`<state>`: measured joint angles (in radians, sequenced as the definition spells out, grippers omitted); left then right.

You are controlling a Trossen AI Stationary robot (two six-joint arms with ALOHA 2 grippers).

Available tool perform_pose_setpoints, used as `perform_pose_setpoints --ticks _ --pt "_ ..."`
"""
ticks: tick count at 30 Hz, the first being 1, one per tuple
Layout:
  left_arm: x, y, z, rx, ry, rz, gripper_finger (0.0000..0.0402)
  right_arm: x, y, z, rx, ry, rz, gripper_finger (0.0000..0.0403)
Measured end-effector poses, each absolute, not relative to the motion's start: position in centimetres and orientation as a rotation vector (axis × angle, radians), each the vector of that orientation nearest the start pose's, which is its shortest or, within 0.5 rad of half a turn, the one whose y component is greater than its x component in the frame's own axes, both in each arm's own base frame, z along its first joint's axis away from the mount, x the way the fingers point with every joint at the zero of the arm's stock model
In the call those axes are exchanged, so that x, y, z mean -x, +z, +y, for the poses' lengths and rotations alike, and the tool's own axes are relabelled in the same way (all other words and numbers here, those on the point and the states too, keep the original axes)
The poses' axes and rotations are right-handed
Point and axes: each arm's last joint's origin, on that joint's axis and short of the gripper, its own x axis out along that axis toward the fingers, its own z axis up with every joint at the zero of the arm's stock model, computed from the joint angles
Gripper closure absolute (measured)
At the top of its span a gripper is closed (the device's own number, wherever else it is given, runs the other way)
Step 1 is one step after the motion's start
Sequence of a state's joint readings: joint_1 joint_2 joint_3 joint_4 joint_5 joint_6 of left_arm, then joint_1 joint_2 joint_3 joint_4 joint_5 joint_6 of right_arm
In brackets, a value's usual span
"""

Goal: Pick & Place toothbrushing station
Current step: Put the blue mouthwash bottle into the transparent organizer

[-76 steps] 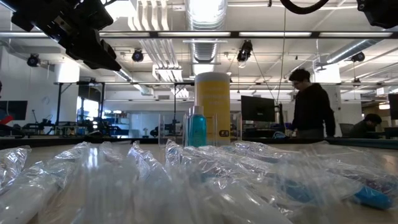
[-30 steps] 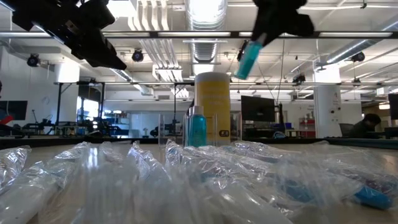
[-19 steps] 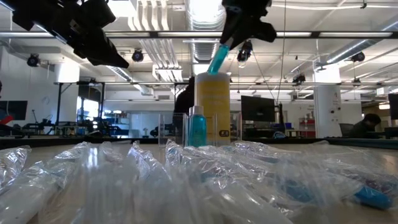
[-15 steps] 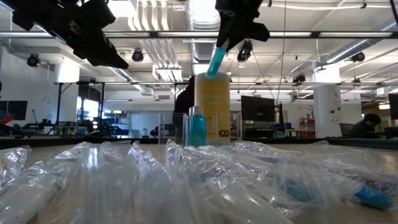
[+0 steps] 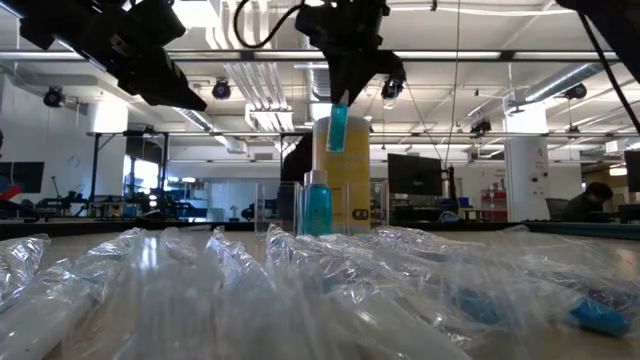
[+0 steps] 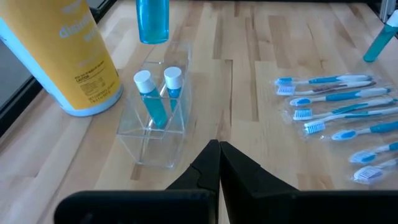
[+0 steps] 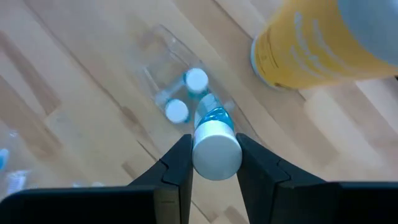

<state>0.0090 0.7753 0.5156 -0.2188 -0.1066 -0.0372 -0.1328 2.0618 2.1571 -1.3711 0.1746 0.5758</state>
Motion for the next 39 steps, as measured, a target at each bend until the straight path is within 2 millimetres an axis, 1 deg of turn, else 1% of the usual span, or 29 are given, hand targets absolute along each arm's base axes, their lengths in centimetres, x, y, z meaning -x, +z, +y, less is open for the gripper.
perform_pose_setpoints --ticks 4,8,12,23,33,39 --pt "-16.9 23.7 0.5 0.012 0.122 0.481 0.0392 -41.3 32.0 -6.3 -0.458 -0.642 1.222 0.0314" --pt "-16.8 23.4 0.5 0.009 0.121 0.493 0.0392 -42.1 31.4 -6.5 -0.452 -0.648 1.221 0.0314" --pt "-16.8 23.3 0.5 0.009 0.121 0.499 0.0392 -42.5 30.8 -6.9 -0.455 -0.656 1.223 0.0312" --pt "-16.8 23.3 0.5 0.008 0.121 0.5 0.0392 -42.6 29.3 -7.1 -0.459 -0.673 1.255 0.0311" --pt "-16.8 23.3 0.5 0.008 0.121 0.499 0.0392 -42.9 28.4 -7.2 -0.482 -0.692 1.246 0.0312" --pt "-16.8 23.3 0.5 0.008 0.121 0.499 0.0392 -42.9 27.1 -7.2 -0.492 -0.709 1.266 0.0312"
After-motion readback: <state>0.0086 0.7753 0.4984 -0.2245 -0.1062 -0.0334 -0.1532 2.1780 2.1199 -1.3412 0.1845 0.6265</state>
